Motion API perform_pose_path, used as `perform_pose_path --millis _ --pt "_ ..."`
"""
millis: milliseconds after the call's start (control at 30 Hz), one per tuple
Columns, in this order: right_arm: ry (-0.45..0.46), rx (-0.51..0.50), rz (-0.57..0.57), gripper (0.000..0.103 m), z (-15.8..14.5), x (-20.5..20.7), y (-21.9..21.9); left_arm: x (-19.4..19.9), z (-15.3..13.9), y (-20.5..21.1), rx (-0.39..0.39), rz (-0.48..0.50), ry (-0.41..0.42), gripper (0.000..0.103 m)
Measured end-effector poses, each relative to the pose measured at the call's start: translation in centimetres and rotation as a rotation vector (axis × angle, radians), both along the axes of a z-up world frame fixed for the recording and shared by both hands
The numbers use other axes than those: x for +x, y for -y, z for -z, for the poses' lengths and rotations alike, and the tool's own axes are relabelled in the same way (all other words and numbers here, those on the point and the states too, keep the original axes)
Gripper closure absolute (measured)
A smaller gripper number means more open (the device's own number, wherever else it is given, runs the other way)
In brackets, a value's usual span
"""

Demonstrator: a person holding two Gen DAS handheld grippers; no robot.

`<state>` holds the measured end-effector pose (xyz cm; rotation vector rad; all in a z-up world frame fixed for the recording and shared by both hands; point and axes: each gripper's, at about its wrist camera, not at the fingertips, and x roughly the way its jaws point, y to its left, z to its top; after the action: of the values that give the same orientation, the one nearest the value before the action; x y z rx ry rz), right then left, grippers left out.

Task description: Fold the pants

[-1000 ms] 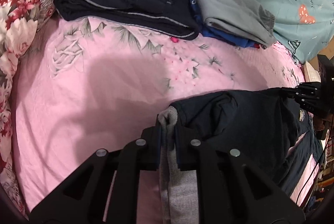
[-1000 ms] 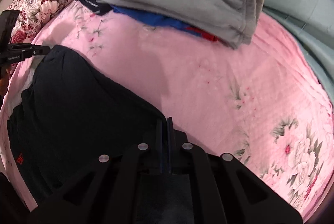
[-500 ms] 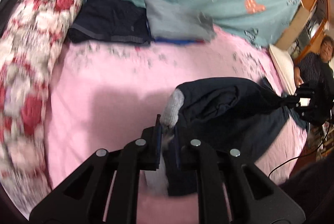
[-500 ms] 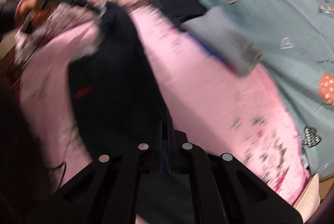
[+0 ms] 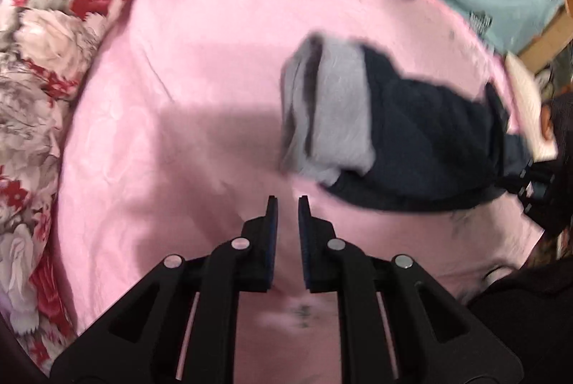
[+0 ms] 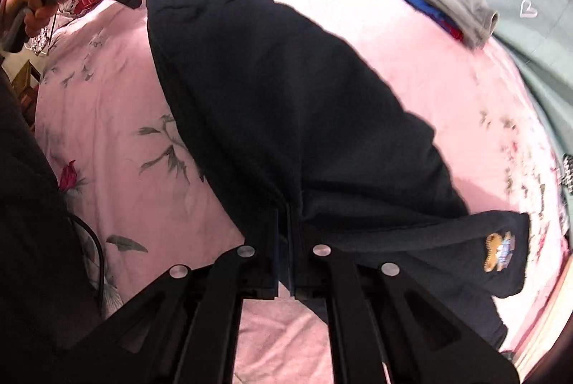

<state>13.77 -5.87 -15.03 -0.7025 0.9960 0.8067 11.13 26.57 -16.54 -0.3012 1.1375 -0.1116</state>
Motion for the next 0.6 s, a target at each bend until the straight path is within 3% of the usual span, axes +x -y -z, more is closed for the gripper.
perform_pose_path --millis 133,167,200,233,267,367,400,467,533,600 --pt "-0.007 0.006 0.023 0.099 -0.2 -0.5 0.2 0.8 -4.3 2.0 0.012 0.029 0.139 0.087" --pt "-0.042 -0.006 0.038 0.098 0.8 -0.5 0.2 1.3 -5.0 2.9 -0.005 0.048 0.166 0.077" --pt "-0.042 -0.006 0.038 0.091 0.8 -0.5 0.2 2.0 -5.6 4.5 -0.038 0.068 0.197 0.055" --pt "-0.080 -0.017 0.054 0.086 1.8 -0.5 0.3 2.5 -5.6 5.7 -0.057 0.079 0.209 0.040" --pt "-0.114 -0.021 0.081 0.075 2.5 -0.1 0.3 3.2 -5.4 7.3 -0.059 0.089 0.219 0.024" --pt "-0.185 0.056 0.190 0.063 1.1 1.0 1.3 4.6 -2.2 11.1 -0.004 0.137 0.154 0.024" --pt "-0.182 0.093 0.233 0.059 -0.4 1.6 2.2 4.8 -0.1 12.0 0.040 0.134 0.099 0.024" --pt "-0.141 0.149 0.337 0.056 -3.2 3.5 5.1 4.3 1.8 12.6 0.123 0.120 0.076 0.024" --pt "-0.098 0.186 0.484 0.056 -5.4 6.6 8.6 4.1 1.1 13.3 0.172 0.123 0.085 0.024" --pt "-0.071 0.223 0.652 0.054 -6.4 10.3 12.2 4.2 -0.9 13.9 0.161 0.103 0.116 0.024"
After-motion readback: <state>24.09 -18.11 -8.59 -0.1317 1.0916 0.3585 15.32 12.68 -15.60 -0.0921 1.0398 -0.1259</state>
